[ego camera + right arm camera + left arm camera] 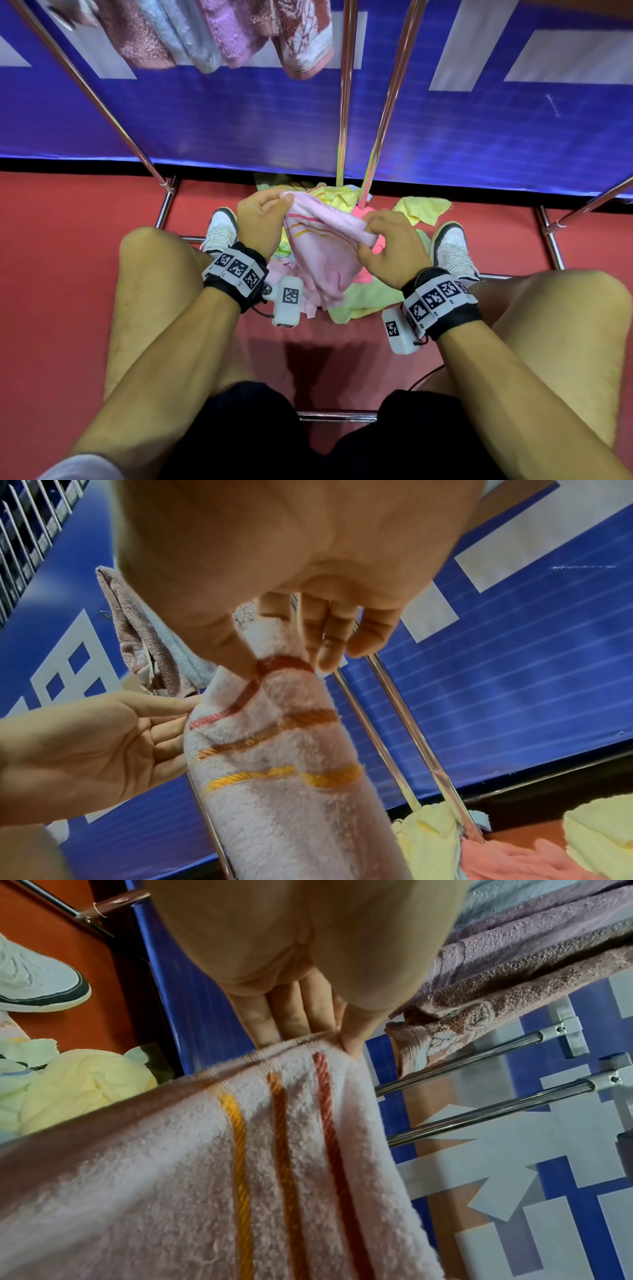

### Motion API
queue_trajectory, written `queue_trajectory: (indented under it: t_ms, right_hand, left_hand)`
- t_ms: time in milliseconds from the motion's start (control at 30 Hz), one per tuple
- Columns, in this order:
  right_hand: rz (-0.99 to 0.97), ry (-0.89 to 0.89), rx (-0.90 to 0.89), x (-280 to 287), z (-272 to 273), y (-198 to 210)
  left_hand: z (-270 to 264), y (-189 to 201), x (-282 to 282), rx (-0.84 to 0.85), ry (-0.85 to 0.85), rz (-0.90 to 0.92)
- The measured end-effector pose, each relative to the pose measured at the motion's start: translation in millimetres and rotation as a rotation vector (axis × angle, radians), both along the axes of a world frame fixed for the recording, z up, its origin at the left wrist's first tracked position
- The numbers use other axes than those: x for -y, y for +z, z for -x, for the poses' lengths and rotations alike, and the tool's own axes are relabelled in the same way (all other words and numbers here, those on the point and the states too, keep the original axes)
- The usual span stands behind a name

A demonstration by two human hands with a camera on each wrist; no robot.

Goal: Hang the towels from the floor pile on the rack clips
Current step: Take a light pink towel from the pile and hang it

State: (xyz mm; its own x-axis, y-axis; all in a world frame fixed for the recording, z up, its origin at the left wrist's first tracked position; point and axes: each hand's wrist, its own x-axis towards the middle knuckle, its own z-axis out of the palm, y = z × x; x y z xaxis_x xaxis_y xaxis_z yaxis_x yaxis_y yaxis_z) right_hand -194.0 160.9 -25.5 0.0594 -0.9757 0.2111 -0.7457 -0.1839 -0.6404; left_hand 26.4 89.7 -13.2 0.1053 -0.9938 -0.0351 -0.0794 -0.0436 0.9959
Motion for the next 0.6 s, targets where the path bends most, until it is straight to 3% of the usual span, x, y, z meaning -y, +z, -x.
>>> queue_trajectory:
  t_ms: [233, 400, 600]
  right_hand:
    - [0.099, 0.085, 0.062, 1.5, -6.7, 3.3]
    - [-0.011, 0.118, -0.055, -3.2, -16.1, 5.2]
    - [-0.178, 0.062, -0.191, -1.0, -13.0, 4.5]
  left_hand:
    - [4.2, -5.4, -0.7, -0.001, 0.029, -0.07]
    - [8.7, -3.4, -3.9, 0.067, -0.02, -0.088]
    - [5.9, -10.2, 0.2, 0.011, 0.004, -0.075]
